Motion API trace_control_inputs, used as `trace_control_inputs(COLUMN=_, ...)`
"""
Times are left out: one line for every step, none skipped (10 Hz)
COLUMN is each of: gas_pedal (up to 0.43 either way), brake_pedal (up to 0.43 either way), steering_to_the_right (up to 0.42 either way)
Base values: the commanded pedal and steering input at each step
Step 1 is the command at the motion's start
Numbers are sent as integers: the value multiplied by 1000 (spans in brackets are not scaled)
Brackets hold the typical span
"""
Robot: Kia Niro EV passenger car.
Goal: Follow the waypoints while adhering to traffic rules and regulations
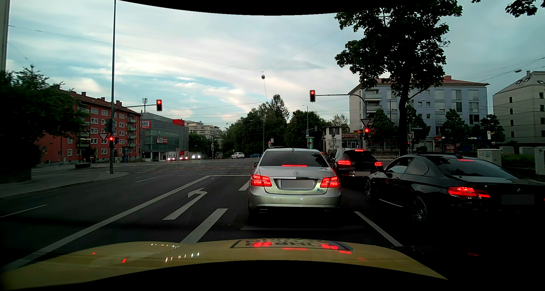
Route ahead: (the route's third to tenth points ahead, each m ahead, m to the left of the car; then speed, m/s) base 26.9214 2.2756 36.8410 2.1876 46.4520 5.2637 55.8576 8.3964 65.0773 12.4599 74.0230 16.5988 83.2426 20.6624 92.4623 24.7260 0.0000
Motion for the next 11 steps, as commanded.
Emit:
trace_control_inputs(gas_pedal=0, brake_pedal=268, steering_to_the_right=-4)
trace_control_inputs(gas_pedal=0, brake_pedal=268, steering_to_the_right=-4)
trace_control_inputs(gas_pedal=0, brake_pedal=268, steering_to_the_right=-4)
trace_control_inputs(gas_pedal=0, brake_pedal=262, steering_to_the_right=-4)
trace_control_inputs(gas_pedal=0, brake_pedal=262, steering_to_the_right=-4)
trace_control_inputs(gas_pedal=0, brake_pedal=262, steering_to_the_right=-4)
trace_control_inputs(gas_pedal=0, brake_pedal=262, steering_to_the_right=-4)
trace_control_inputs(gas_pedal=0, brake_pedal=262, steering_to_the_right=-4)
trace_control_inputs(gas_pedal=0, brake_pedal=262, steering_to_the_right=-4)
trace_control_inputs(gas_pedal=0, brake_pedal=262, steering_to_the_right=-4)
trace_control_inputs(gas_pedal=0, brake_pedal=256, steering_to_the_right=-4)
